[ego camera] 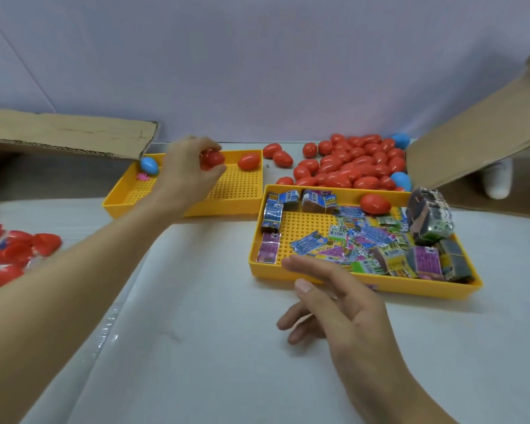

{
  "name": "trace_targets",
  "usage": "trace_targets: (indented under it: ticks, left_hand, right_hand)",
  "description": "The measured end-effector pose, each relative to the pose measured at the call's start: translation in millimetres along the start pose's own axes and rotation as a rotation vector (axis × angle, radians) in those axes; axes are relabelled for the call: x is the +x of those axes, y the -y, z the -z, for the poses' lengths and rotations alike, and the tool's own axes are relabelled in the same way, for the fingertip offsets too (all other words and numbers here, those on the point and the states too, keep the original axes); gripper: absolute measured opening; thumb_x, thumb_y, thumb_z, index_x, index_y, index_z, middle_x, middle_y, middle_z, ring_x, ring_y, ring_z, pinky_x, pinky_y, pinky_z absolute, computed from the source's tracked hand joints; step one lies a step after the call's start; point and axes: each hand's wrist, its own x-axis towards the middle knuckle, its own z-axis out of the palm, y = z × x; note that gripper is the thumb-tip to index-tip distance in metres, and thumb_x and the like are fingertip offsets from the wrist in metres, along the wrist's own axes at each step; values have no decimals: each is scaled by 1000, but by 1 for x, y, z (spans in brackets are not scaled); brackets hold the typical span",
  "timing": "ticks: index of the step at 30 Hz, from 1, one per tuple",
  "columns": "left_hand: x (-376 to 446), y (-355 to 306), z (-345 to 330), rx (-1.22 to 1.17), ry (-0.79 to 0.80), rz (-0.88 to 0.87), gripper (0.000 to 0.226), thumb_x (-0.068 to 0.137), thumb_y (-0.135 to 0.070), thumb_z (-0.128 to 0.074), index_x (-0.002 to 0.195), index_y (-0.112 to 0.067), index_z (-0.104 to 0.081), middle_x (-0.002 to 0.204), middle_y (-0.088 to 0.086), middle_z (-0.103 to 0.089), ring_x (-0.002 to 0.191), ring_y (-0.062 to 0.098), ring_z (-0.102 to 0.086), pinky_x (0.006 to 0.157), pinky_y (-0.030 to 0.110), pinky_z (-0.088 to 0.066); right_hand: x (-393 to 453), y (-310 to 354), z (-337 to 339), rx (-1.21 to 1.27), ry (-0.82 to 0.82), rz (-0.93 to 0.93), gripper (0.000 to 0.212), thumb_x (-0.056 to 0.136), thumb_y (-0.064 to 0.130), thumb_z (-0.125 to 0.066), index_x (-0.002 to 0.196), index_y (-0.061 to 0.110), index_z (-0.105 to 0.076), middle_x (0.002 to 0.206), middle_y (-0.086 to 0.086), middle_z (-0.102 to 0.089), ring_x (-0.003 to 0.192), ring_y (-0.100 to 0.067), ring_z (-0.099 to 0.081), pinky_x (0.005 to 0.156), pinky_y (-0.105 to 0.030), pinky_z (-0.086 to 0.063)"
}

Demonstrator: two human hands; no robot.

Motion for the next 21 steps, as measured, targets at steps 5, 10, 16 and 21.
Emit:
trace_targets:
  ticks: [5,10,16,21]
  left_hand:
    - [-61,-58,34,-538,37,-84,39,75,-25,-87,107,-20,-64,95,-8,-68,83,6,-66,71,15,-54]
    - [-152,-92,37,-978,164,-18,32,69,-29,-85,98,-23,-73,93,2,-73,80,24,-69,70,27,-57]
    - [-188,-83,31,-1071,202,49,34,67,-25,-85,100,-25,-75,95,3,-73,82,22,-68,69,25,-55]
    - [-188,-80,30,-1091,280,10,37,69,-21,-85,105,-26,-76,99,4,-67,85,22,-65,66,24,-52]
  right_hand:
    - [-1,4,-1,21,-10,-8,24,84,25,-62,103,33,-74,95,1,-75,65,-22,-70,53,-29,-54]
    - [-4,6,-1,59,-4,-17,20,86,22,-58,95,19,-75,83,-10,-73,58,-25,-66,49,-29,-50]
    - [-14,14,8,24,58,-97,23,84,22,-54,87,13,-75,61,-16,-65,46,-25,-59,39,-25,-43]
    - [-17,25,10,-44,89,-141,31,79,43,-68,80,13,-72,65,-17,-67,52,-28,-65,39,-27,-46]
